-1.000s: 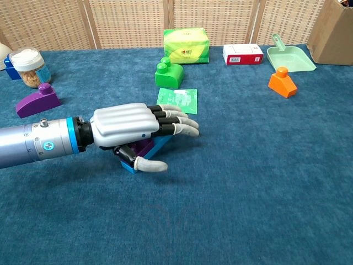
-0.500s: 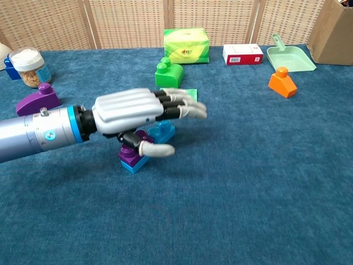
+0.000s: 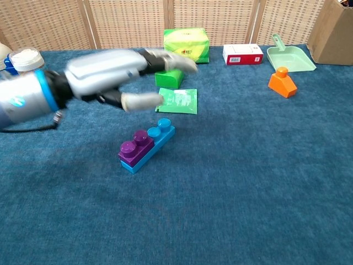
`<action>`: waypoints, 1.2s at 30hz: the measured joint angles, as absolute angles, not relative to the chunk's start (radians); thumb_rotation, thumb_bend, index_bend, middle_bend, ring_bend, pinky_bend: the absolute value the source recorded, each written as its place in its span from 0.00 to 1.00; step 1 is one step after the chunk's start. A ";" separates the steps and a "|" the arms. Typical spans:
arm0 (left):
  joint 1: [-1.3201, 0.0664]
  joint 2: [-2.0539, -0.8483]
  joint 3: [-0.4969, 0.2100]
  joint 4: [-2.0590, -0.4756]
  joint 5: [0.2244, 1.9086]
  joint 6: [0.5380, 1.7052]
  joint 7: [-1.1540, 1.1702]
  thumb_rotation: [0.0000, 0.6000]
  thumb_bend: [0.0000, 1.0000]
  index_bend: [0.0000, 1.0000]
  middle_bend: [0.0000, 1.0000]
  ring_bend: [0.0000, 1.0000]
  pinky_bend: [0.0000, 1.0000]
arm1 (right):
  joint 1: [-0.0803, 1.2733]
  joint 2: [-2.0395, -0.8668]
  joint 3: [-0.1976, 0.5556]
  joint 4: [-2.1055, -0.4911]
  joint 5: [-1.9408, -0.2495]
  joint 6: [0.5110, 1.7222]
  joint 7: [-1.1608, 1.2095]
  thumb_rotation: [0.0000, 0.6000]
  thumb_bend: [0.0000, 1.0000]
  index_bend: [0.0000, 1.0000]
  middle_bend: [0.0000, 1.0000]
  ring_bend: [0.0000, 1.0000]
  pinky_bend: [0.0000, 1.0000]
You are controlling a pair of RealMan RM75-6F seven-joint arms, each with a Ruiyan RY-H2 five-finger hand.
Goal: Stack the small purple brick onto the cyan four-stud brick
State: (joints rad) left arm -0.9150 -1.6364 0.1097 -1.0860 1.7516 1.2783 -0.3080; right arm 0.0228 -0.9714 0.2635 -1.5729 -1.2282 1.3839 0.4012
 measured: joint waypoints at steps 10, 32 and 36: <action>-0.767 -1.340 0.080 -1.445 1.608 1.306 -0.056 0.00 0.28 0.07 0.00 0.00 0.00 | 0.090 -0.979 0.265 -1.584 -1.269 1.352 0.317 1.00 0.18 0.33 0.19 0.00 0.10; -0.266 -1.085 0.167 -1.690 1.429 1.644 0.146 0.00 0.28 0.11 0.00 0.00 0.00 | 0.197 -1.037 0.221 -1.635 -1.313 1.295 0.029 1.00 0.18 0.32 0.18 0.00 0.08; -0.174 -1.099 0.177 -1.676 1.419 1.701 0.156 0.00 0.28 0.11 0.00 0.00 0.00 | 0.200 -1.055 0.198 -1.646 -1.328 1.303 -0.008 1.00 0.18 0.32 0.18 0.00 0.08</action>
